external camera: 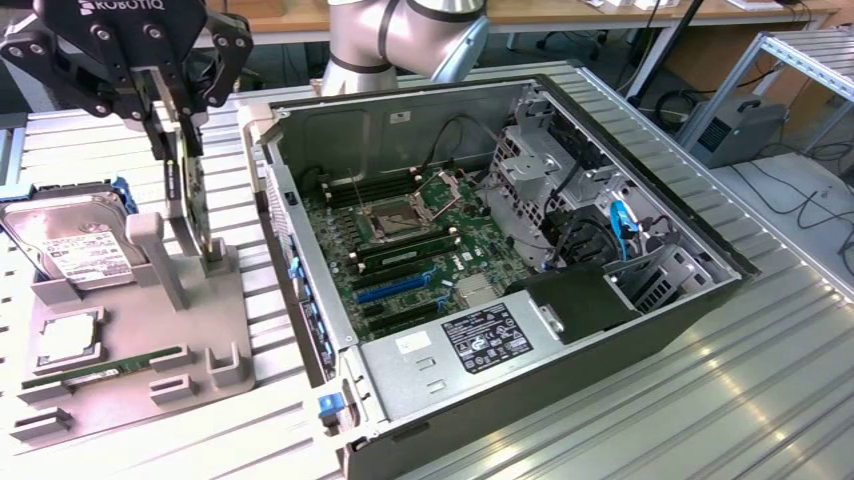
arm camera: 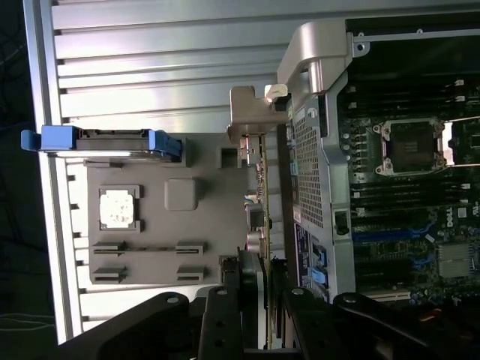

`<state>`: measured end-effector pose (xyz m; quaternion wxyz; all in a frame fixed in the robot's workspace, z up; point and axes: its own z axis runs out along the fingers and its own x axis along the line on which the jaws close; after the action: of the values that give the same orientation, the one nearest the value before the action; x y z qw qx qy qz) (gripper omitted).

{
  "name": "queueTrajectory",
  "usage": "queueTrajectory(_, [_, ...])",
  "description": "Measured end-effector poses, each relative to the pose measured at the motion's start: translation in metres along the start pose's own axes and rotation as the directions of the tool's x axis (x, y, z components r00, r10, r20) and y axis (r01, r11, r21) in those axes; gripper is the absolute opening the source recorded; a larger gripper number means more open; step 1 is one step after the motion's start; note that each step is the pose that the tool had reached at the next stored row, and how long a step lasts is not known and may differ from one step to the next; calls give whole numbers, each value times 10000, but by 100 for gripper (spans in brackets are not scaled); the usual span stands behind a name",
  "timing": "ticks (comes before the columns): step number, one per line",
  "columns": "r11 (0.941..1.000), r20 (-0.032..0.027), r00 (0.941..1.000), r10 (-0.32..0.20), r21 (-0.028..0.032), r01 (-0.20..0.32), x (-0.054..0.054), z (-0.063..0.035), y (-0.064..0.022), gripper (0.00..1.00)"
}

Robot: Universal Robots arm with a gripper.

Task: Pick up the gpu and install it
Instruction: 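Pick up the gpu and move the gpu toward the slot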

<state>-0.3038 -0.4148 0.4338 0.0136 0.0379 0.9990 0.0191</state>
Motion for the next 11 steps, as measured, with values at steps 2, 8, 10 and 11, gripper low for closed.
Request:
queueTrajectory(2, [10000,0,10000,0,3,0,-18,0,1,27])
queueTrajectory(8, [10000,1,10000,0,11,0,-70,2,6,27])
queueTrajectory(10, [10000,1,10000,0,12,0,-84,2,6,27])
queueTrajectory(11, [10000,0,10000,-1,12,1,-97,2,8,27])
